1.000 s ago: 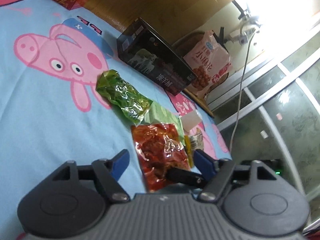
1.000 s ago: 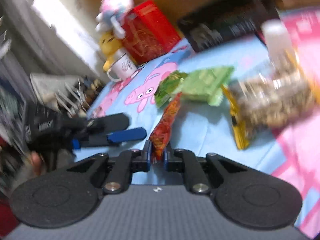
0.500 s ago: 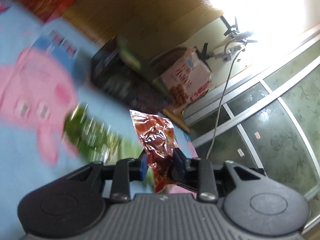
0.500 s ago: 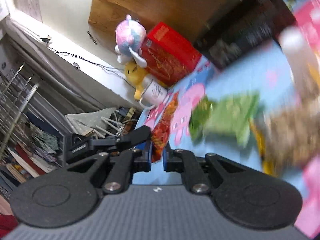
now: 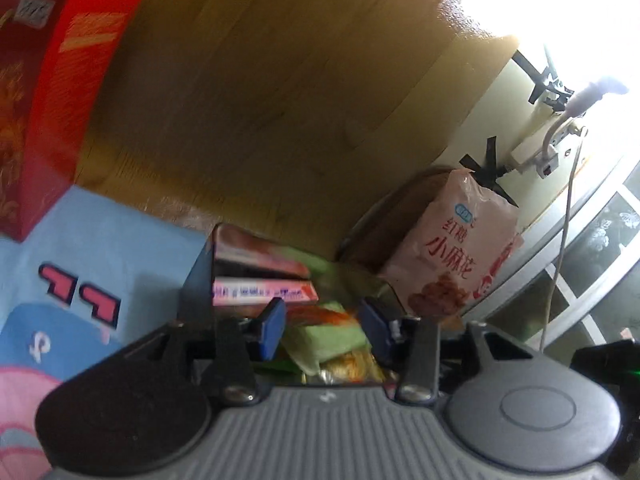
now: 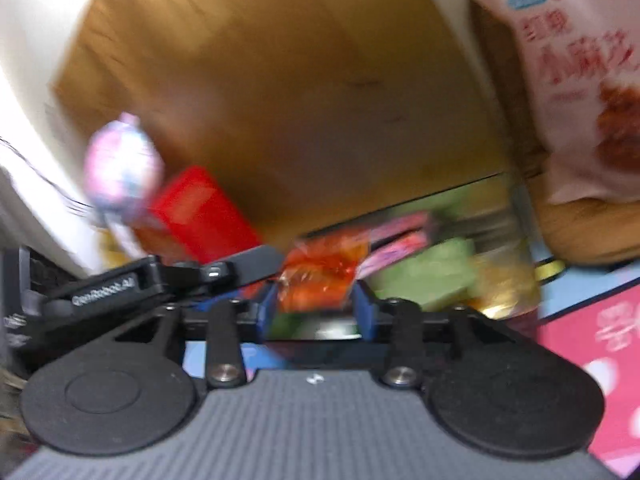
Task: Organize snacks
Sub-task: 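Carry the red packet into the black box and open the right tool, then grasp the small white cup with the left tool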
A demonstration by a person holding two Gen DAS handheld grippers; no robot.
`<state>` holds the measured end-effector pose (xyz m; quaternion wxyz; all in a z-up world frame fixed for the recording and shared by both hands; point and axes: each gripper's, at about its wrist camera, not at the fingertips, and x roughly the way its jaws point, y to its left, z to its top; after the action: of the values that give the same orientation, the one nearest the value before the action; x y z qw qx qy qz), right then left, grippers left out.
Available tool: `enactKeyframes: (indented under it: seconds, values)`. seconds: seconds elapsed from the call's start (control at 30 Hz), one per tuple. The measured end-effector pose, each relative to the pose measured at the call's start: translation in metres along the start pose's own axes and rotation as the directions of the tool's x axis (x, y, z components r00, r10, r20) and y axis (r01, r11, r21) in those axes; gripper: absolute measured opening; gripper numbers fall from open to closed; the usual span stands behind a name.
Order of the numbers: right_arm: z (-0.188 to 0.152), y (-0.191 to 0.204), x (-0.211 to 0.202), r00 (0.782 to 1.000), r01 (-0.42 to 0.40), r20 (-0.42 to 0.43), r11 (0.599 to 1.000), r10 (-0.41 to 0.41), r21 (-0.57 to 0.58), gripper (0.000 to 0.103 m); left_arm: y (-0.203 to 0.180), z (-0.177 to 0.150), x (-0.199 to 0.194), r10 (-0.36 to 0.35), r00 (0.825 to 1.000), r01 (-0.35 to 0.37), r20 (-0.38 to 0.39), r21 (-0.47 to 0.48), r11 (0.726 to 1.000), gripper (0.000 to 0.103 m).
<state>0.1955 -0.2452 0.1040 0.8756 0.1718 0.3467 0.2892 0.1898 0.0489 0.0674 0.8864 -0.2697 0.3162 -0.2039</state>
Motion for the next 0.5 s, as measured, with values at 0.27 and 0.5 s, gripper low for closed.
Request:
enactKeyframes:
  seconds: [0.27, 0.5]
  values:
    - [-0.061, -0.026, -0.094, 0.989, 0.074, 0.136, 0.986, -0.054, -0.15, 0.046, -0.016, -0.055, -0.025, -0.114, 0.992, 0.118, -0.051, 0.076, 0.99, 0.043]
    - [-0.117, -0.041, -0.104, 0.983, 0.168, 0.107, 0.966, -0.149, -0.197, 0.046, -0.077, -0.112, 0.005, -0.127, 0.974, 0.172, -0.187, 0.251, 0.953, 0.058]
